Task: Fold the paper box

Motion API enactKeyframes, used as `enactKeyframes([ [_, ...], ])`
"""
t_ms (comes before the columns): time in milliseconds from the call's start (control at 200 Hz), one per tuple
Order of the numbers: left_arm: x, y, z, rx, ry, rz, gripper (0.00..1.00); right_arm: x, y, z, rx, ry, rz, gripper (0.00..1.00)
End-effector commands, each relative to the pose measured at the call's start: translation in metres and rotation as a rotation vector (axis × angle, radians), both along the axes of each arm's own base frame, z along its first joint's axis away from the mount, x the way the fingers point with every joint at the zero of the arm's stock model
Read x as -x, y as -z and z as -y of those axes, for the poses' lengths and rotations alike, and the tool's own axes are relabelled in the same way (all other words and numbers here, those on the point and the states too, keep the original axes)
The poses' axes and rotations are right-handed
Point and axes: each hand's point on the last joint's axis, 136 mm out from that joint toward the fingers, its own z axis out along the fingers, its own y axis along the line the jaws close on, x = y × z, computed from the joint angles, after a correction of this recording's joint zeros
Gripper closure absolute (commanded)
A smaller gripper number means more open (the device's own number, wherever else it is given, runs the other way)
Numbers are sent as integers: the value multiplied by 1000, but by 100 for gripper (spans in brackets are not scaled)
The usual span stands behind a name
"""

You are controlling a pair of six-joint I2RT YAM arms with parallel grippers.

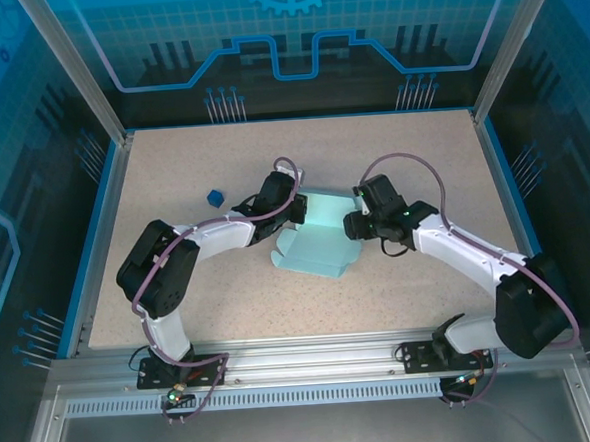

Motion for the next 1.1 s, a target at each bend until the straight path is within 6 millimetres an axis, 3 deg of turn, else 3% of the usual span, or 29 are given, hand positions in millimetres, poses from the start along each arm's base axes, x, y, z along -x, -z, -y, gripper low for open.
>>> enactKeyframes([
  [0,0,-22,4,47,-1,36,96,10,10,20,21,59,-34,47],
  [220,0,-23,4,51,-1,36,96,17,25,24,-11,75,-82,44],
  [565,1,-28,4,60,0,42,96,15,33,7,-170,78,-100,42],
  [1096,3,-26,5,61,8,37,96,-2,-9,-5,-279,40,51,50],
])
